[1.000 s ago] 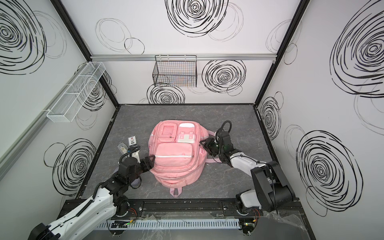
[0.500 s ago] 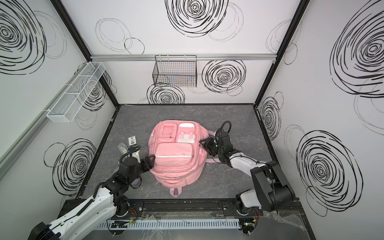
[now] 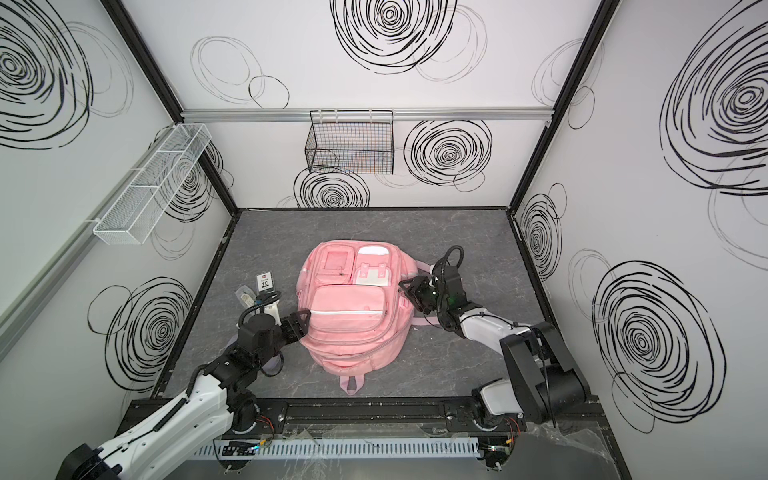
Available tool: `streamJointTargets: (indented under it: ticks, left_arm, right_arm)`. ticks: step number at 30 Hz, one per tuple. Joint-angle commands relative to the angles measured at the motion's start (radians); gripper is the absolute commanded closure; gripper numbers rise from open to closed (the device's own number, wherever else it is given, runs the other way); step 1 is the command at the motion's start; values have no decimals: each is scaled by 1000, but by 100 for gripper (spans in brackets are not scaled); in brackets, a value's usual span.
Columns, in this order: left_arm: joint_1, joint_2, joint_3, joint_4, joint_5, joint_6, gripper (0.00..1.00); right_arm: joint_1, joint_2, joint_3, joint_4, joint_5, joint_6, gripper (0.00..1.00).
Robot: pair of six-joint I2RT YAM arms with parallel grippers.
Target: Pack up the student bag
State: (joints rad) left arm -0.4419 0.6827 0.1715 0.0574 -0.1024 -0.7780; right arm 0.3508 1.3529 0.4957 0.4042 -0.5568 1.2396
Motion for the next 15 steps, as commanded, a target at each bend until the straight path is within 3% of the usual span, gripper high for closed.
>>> streamJointTargets:
  ticks: [1, 15]
  left_arm:
    - [6, 11, -6, 51, 4, 8, 28]
    - [5, 7, -8, 47, -2, 14, 28]
  right_arm:
    - [0, -73, -22, -27, 17, 7, 55]
    - [1, 21, 0, 93, -21, 71, 54]
